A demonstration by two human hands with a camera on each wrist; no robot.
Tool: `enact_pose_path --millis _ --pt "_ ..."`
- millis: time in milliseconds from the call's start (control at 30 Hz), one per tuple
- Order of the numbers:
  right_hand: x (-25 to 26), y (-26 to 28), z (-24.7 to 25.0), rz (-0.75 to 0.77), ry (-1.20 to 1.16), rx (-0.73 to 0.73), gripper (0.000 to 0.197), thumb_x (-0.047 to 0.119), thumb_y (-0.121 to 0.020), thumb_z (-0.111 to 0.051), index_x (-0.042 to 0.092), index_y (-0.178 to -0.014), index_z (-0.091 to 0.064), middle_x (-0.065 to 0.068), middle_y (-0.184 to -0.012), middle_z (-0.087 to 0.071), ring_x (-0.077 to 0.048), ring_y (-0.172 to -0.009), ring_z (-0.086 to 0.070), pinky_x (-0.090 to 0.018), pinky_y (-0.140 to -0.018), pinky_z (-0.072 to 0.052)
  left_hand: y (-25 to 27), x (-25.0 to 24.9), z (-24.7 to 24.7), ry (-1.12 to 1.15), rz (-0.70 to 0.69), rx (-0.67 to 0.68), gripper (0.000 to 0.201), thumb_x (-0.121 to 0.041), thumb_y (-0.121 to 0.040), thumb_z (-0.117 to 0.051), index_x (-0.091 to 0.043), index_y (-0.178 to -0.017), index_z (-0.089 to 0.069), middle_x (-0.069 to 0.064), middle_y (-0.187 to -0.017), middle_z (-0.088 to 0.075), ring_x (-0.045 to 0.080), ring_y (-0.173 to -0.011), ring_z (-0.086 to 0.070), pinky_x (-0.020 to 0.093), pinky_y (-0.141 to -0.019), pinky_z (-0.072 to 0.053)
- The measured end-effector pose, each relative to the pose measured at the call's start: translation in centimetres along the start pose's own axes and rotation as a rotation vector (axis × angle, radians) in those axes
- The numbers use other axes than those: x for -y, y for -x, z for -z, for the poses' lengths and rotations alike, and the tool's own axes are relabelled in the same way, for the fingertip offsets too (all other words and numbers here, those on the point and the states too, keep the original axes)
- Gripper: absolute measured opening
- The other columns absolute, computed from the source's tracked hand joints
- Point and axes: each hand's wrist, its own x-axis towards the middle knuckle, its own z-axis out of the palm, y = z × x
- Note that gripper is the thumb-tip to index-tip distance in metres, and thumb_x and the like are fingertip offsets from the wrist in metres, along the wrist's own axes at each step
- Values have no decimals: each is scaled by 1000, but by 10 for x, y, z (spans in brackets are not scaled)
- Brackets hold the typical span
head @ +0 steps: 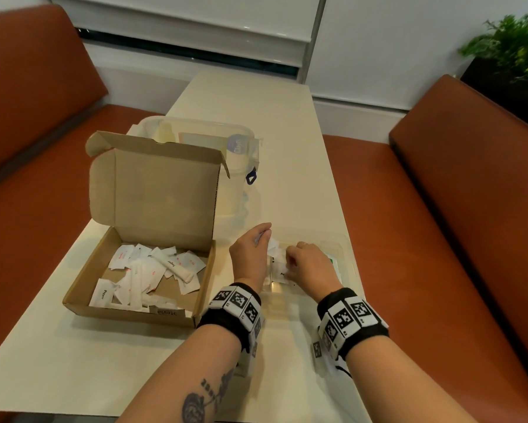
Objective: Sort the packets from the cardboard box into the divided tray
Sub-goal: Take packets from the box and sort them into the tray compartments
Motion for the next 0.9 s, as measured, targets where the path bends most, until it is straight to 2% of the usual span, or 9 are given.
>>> enact_pose_path --millis 133,200,300,400,533,667,800,833,900 --pt "2 1 0 -45 -60 -42 13 16 -81 -66 15 -81 -53 -1 -82 -52 -16 -78 -44 -26 -63 -34 0 0 1 14 -2 23 22 -10 -93 -58 -11 -111 -70 -6 -101 -67 3 -91 -58 -6 -74 -38" --pt "5 3 4 -134 -276 -144 5 18 -88 -59 13 -91 -59 -1 -84 -60 -16 -76 -50 -26 -64 -37 1 -1 1 54 7 46 22 -11 -95 -55 -13 -111 -69 -7 -99 -67 5 -94 -61 1 -81 -44" --pt "9 3 11 -270 -686 -191 19 19 -96 -48 12 -97 -66 0 -78 -66 -14 -72 -58 -28 -68 -46 2 -5 1 150 47 89 23 -8 -97 -51 -16 -111 -67 -2 -102 -69 9 -99 -63 19 -91 -49" --pt "11 5 16 -313 -884 -152 13 14 -91 -57 13 -98 -68 3 -68 -63 -8 -58 -54 -19 -59 -44 5 -6 0 221 87 173 26 -8 -99 -46 -17 -118 -62 6 -113 -67 11 -106 -63 25 -94 -50" --pt "6 7 18 -350 -1020 -226 10 6 -86 -63 12 -91 -68 1 -66 -61 -5 -51 -51 -12 -49 -42 7 -4 -1 173 93 208 32 -12 -101 -43 -20 -127 -58 5 -120 -64 16 -114 -59 40 -100 -48" --pt "-4 9 23 -369 -1018 -300 7 7 -87 -62 12 -86 -66 1 -66 -60 -5 -53 -50 -13 -49 -40 3 -3 2 146 96 106 34 -6 -102 -34 -17 -122 -60 8 -119 -61 16 -106 -59 38 -90 -55" --pt "-11 12 25 -350 -1000 -301 7 9 -86 -63 13 -81 -66 4 -63 -60 4 -48 -48 -11 -47 -38 0 -2 5 54 56 124 26 -10 -100 -43 -14 -112 -65 10 -116 -62 28 -103 -61 20 -72 -56" --pt "-11 12 25 -349 -990 -304 7 10 -86 -64 13 -80 -66 4 -63 -61 3 -49 -48 -11 -48 -38 0 -3 4 33 49 145 22 -13 -98 -48 -14 -112 -66 9 -113 -64 31 -100 -61 21 -72 -55" --pt "-11 11 23 -349 -987 -308 7 10 -85 -65 14 -79 -66 3 -65 -63 1 -52 -50 -13 -54 -38 2 -5 4 26 68 204 19 -19 -94 -58 -14 -109 -68 8 -106 -69 33 -91 -63 32 -78 -53"
